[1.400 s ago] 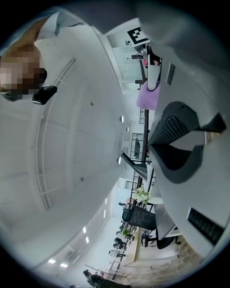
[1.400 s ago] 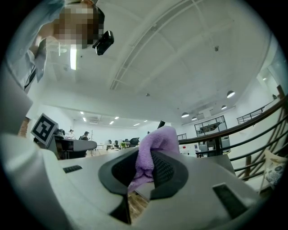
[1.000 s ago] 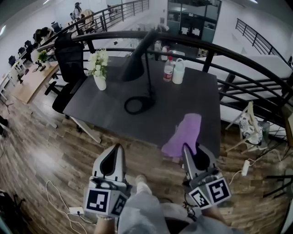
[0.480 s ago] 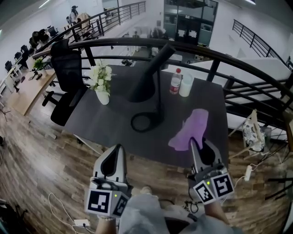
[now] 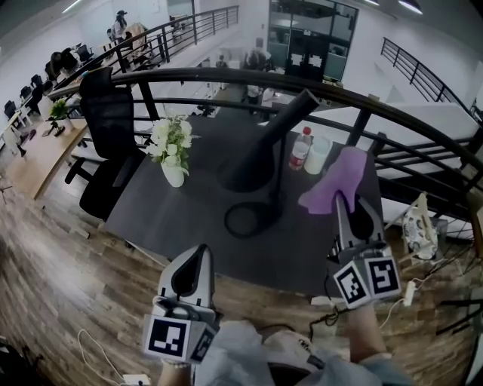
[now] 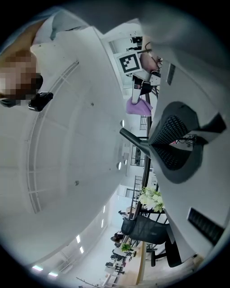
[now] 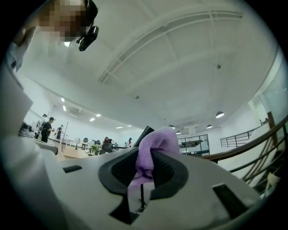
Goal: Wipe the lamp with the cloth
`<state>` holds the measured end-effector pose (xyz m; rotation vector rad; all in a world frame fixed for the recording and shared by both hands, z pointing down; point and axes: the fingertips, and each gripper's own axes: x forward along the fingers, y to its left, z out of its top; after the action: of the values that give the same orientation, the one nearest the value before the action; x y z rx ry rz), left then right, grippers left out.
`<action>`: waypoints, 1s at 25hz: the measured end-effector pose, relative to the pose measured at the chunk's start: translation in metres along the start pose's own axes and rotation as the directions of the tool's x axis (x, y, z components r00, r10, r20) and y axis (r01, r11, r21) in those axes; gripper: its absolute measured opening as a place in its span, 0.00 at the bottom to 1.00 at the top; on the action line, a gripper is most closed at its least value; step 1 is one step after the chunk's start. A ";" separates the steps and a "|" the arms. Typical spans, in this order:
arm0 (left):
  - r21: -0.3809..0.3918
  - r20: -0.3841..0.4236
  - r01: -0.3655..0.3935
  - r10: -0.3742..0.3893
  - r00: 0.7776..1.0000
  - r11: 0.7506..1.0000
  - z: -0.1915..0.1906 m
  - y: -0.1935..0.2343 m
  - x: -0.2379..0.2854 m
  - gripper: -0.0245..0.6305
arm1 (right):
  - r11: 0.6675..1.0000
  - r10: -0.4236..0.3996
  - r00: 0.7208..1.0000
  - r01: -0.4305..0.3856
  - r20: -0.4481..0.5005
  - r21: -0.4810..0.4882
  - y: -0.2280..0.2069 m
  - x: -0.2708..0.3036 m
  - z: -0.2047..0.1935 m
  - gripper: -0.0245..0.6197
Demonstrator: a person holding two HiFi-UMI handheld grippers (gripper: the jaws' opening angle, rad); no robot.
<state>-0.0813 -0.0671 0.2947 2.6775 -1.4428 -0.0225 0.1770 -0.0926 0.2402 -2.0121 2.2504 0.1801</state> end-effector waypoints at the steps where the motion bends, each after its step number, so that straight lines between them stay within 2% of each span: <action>1: -0.002 0.013 0.010 -0.010 1.000 1.000 0.001 0.002 0.002 0.05 | 1.000 -0.012 1.000 0.012 0.007 -0.020 -0.003 0.007 0.004 0.14; 4: -0.009 0.029 0.019 -0.019 0.999 1.000 -0.001 0.008 0.004 0.05 | 0.997 -0.025 0.999 0.027 0.029 -0.077 -0.009 0.027 0.016 0.14; 6: -0.011 0.011 0.001 -0.001 1.000 1.000 -0.006 0.016 0.002 0.05 | 0.994 -0.024 0.999 0.028 0.042 -0.104 -0.011 0.041 0.023 0.14; 11: -0.032 0.048 -0.040 0.042 0.998 0.999 0.000 0.032 -0.002 0.05 | 0.984 0.002 0.999 0.006 0.047 -0.176 -0.007 0.072 0.032 0.14; 14: -0.026 0.033 -0.056 0.057 0.998 0.998 -0.004 0.040 -0.005 0.05 | 0.978 0.044 0.998 -0.037 0.032 -0.205 0.002 0.092 0.029 0.14; 18: -0.056 0.034 -0.087 0.089 0.995 0.995 -0.006 0.048 -0.008 0.05 | 0.972 0.104 0.994 -0.099 0.013 -0.211 0.018 0.113 0.021 0.14; 25: -0.068 0.021 -0.126 0.128 0.992 0.990 -0.012 0.052 -0.014 0.05 | 0.953 0.192 0.980 -0.200 -0.054 -0.229 0.053 0.125 -0.006 0.14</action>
<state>-0.1317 -0.0829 0.3109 2.5368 -1.5880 -0.0930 0.1100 -0.2100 0.2255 -1.9002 2.5549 0.4562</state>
